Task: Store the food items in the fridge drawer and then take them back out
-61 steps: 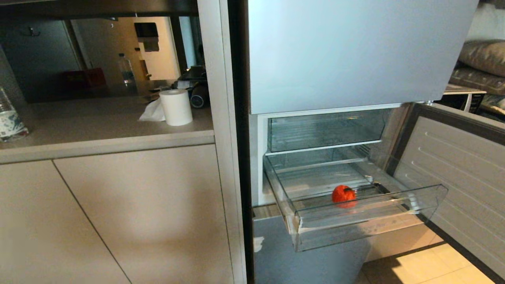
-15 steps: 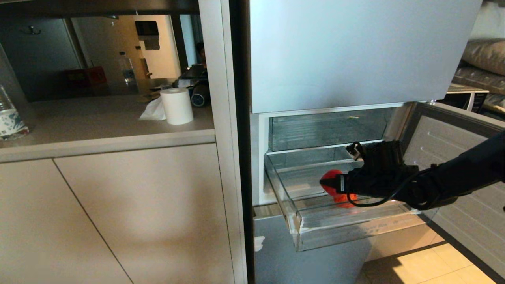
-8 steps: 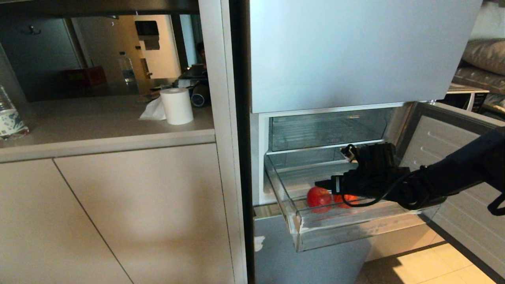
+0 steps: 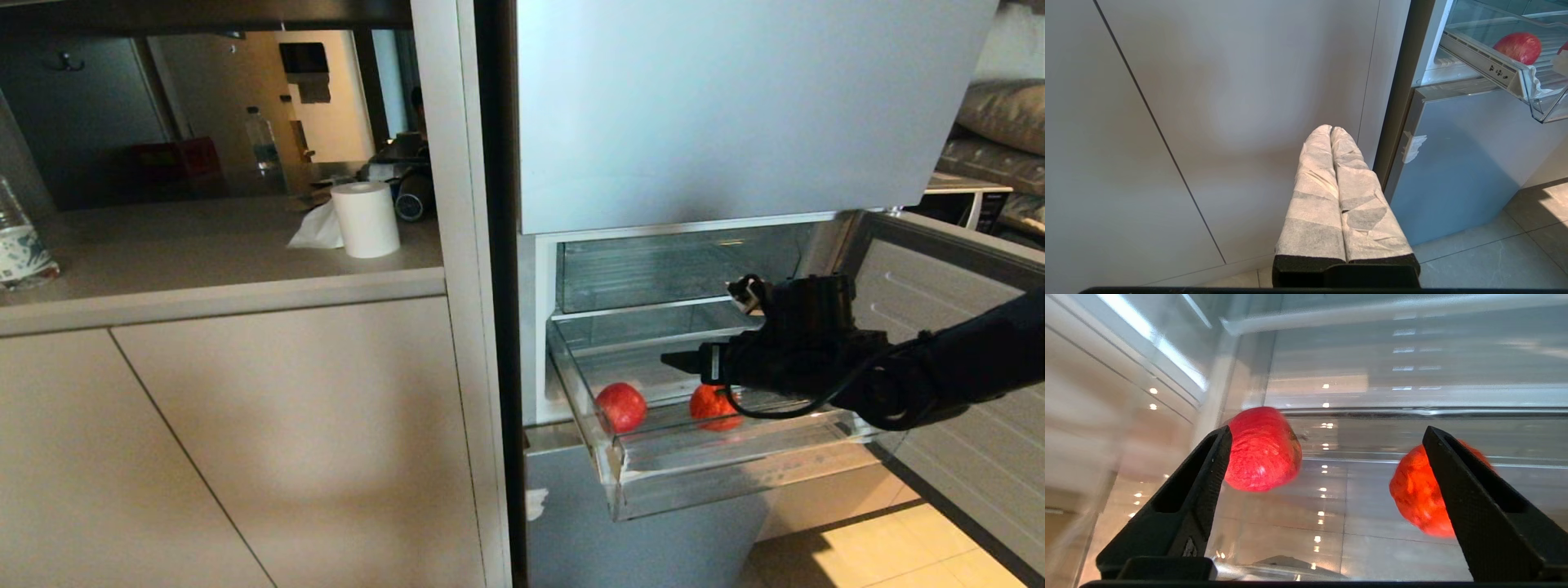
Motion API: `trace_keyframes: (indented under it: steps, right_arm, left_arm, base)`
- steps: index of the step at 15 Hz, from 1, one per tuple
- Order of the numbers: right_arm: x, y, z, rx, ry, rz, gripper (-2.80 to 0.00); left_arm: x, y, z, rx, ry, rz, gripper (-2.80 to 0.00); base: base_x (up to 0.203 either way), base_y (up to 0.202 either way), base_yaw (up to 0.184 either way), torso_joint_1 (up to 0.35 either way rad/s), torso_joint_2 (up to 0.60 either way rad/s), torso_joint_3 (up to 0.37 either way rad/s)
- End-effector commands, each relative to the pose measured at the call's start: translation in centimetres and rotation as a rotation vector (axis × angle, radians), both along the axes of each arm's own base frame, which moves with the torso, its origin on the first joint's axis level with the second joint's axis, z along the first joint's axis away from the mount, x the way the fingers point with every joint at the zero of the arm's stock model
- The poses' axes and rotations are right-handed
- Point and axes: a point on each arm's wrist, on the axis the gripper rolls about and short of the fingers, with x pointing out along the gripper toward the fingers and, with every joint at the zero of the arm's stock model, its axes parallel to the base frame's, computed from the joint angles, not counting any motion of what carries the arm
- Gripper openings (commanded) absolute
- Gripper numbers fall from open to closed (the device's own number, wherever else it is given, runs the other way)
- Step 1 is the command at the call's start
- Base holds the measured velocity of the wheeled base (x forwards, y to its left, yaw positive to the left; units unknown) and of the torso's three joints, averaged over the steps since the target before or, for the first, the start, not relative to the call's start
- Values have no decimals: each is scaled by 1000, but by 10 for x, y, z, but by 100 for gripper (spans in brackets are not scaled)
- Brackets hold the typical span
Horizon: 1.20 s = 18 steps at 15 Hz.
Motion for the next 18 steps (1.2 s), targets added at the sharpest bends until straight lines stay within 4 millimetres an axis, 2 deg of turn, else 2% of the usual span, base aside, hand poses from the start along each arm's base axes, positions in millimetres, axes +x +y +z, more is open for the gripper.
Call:
trace_keyframes:
  steps: [1, 2, 6, 8, 9, 11, 14, 16, 18]
  right_arm:
    - [-29, -5, 31, 9, -62, -7, -62]
    - [-41, -8, 36, 8, -69, -13, -280]
    - [-95, -16, 53, 10, -89, -23, -280]
    - [-132, -15, 45, -17, -60, -32, -280]
    - [-147, -14, 35, -38, -25, -35, -280]
    - [-166, -13, 17, -63, 44, -43, -280]
    - [-165, -11, -1, -76, 149, -53, -280]
    - [-154, -7, -12, -93, 199, -54, -280]
    - [-135, -1, -32, -116, 274, -59, -280]
  left_arm:
    - [0, 0, 0, 0, 0, 0, -280]
    - [0, 0, 0, 1, 0, 0, -280]
    - [0, 0, 0, 0, 0, 0, -280]
    - [0, 0, 0, 0, 0, 0, -280]
    - [0, 0, 0, 0, 2, 0, -280]
    - [0, 0, 0, 0, 0, 0, -280]
    - [0, 0, 0, 0, 0, 0, -280]
    - [0, 0, 0, 0, 0, 0, -280]
    - [0, 0, 0, 0, 0, 0, -280]
  base:
    - [0, 0, 0, 0, 0, 0]
    - [0, 0, 0, 0, 0, 0]
    - [0, 0, 0, 0, 0, 0]
    - [0, 0, 0, 0, 0, 0]
    - [0, 0, 0, 0, 0, 0]
    - [0, 0, 0, 0, 0, 0]
    - [0, 0, 0, 0, 0, 0]
    - [0, 0, 0, 0, 0, 0]
    - [0, 0, 0, 0, 0, 0]
